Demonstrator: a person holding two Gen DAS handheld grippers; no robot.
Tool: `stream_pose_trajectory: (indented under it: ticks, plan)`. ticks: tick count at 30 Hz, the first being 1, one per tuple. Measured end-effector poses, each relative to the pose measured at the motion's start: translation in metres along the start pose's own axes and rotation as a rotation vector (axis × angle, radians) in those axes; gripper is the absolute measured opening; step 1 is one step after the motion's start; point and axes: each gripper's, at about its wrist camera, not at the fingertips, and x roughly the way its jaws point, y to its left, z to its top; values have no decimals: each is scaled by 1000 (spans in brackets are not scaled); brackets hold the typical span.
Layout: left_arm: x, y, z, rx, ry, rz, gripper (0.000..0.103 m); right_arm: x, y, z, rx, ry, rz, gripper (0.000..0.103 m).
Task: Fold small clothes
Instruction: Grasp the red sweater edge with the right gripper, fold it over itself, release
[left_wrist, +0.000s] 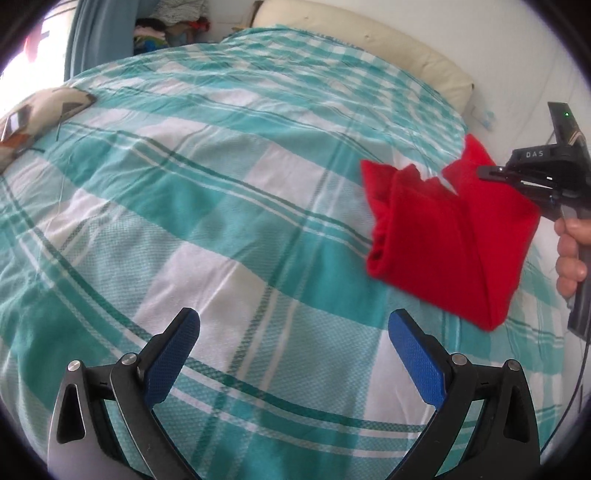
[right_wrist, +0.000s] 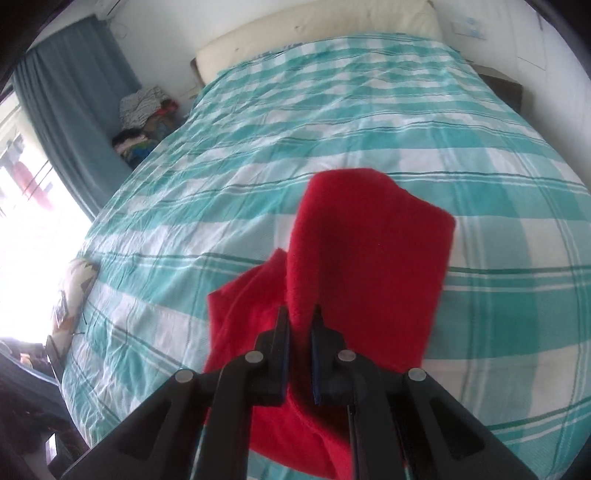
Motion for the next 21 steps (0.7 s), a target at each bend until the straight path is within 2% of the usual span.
stream_pose_trajectory:
  ticks: [3,6,7,8,10,12,13,15,16,18,19,21]
  plan:
    - [5,14,4,-21,-3,39,102,42,37,-13,-47,54,-2,9]
    - [8,23,5,-26,8,51,102,71,54,-26,-72,77,-6,12]
    - [8,24,5,-27,11,47,102,79,53,-27,-45,96,39,20]
    - [7,25,6,-27,12,41,102,84,49,-28,4,124,118,36]
    - [5,27,7,-28,11,33,102,77,37,-29,104,125,285,56]
    - [3,29,8,-35,11,23,102,60,31,-25,156,106,429,56]
    - [2,29,8,-42,12,15,102,48,25,-24,170,83,461,56]
    - [3,31,9,-59,21,-1,102,24,10,-24,186,17,471,56]
    - [3,31,9,-68,26,-11,102,14,3,-25,174,-16,439,56]
    - [3,30,9,-79,32,-32,102,2,-10,-31,131,-69,296,56]
    - [3,28,8,-79,33,-38,102,3,-14,-35,110,-69,242,55]
    - [2,24,7,-65,31,-38,102,15,-17,-47,77,-16,213,51]
